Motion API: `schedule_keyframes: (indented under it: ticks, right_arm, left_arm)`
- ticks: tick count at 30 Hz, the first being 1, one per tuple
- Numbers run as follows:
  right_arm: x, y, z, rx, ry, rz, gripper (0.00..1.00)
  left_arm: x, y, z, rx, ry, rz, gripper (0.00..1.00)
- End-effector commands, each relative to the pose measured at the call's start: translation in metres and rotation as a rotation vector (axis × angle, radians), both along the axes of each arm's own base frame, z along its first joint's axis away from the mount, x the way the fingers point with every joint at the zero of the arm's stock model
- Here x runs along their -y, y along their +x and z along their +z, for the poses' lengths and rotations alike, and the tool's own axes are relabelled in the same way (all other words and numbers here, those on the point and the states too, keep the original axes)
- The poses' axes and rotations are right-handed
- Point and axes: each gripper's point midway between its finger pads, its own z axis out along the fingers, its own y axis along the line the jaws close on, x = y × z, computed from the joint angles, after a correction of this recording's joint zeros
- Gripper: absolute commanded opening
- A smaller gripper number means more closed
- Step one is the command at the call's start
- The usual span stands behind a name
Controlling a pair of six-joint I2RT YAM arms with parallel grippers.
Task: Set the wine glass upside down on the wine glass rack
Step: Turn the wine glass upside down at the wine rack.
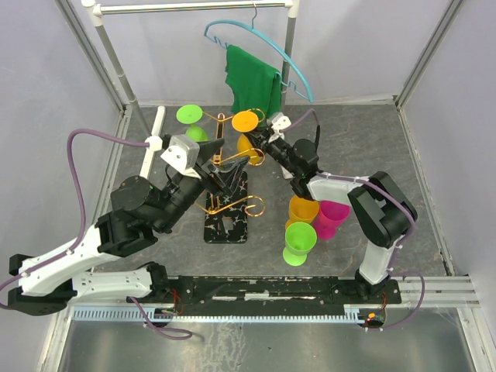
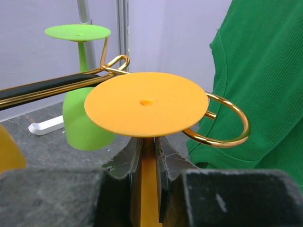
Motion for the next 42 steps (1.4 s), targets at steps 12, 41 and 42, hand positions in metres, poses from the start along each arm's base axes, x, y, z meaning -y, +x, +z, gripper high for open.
schedule_keyframes:
  ticks: [12,41,42]
  right_arm:
    - [-0.006,0.027,0.035,0.087,0.085,-0.069,0.01]
    - [0.057,0.042,0.023,0.063,0.046,-0.278,0.01]
    - [0.053,0.039,0.023,0.067,0.042,-0.253,0.01]
  left_arm:
    - [-0.013,0.002,0.014,0.051,-0.011,0.041,0.75]
    - [0.008,0.005,0.017,0.051,0.003,0.017,0.75]
    - [0.008,0.005,0.018,0.052,0.002,0.016,0.75]
